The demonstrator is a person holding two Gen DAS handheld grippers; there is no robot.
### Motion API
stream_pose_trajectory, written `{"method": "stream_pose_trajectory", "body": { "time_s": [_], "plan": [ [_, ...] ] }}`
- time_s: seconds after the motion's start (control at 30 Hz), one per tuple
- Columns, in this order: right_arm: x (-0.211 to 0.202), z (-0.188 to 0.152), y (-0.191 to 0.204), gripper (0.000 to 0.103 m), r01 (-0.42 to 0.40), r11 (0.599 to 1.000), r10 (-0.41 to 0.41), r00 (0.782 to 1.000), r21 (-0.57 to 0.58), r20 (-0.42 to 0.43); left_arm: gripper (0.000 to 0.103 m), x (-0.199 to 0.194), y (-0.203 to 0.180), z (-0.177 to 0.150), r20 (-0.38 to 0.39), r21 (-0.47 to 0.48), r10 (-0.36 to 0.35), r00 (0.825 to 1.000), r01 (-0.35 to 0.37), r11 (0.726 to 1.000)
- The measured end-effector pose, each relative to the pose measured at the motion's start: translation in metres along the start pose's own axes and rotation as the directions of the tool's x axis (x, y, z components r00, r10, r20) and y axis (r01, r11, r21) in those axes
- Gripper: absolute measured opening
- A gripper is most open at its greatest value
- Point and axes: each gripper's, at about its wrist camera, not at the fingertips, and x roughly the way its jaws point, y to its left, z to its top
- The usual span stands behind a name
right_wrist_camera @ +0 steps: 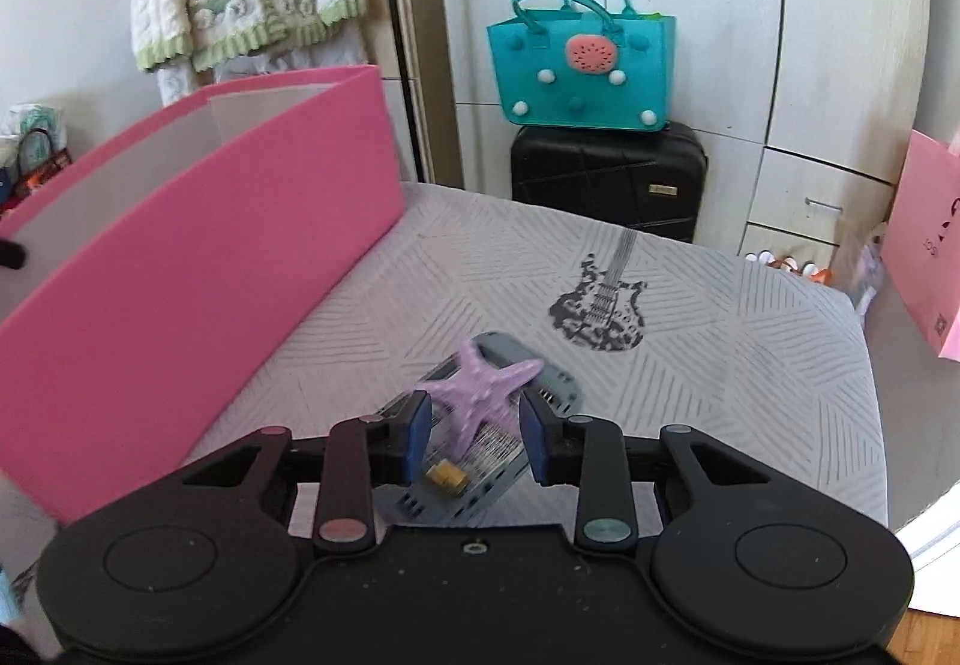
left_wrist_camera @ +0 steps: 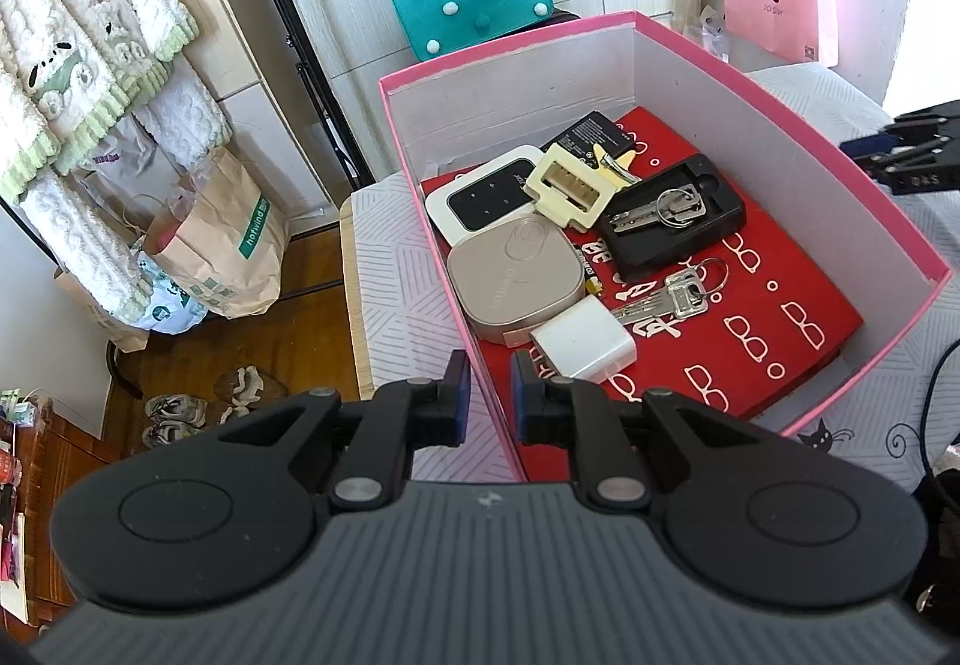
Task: Organize rigid objects
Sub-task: 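Move the right gripper to the purple starfish clip and grasp it, then carry the starfish clip into the box and open the right gripper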
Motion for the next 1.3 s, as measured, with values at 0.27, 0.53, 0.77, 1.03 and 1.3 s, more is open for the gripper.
{"method": "stream_pose_trajectory", "body": {
  "time_s": [0.27,0.53,0.77,1.03,1.3],
  "plan": [
    [0.013,0.003,0.001,0.047,-0.031,0.999,0.031,0.999,-0.013,-0.007,0.013,0.001,-0.001,0.0,0.001,-0.001,-0.003,1.0,0.003,1.0],
    [0.009,0.002,0.002,0.031,-0.02,1.0,0.02,1.0,-0.001,-0.003,0.013,0.001,-0.002,0.001,0.002,-0.007,-0.007,1.0,0.007,1.0],
    [0.0,0.002,0.001,0.031,-0.028,0.999,0.027,0.999,0.036,0.037,0.013,0.002,-0.004,0.001,0.003,-0.009,-0.01,1.0,0.01,1.0],
    [-0.032,0.017,0.016,0.031,-0.035,0.999,0.033,0.994,0.009,0.107,0.013,0.001,-0.002,0.0,0.006,0.004,-0.008,1.0,0.008,1.0],
    [-0.075,0.051,0.059,0.031,-0.172,0.98,0.188,0.966,-0.103,0.175,0.013,0.002,-0.003,0.001,-0.003,0.028,-0.002,1.0,0.002,1.0]
  ]
}}
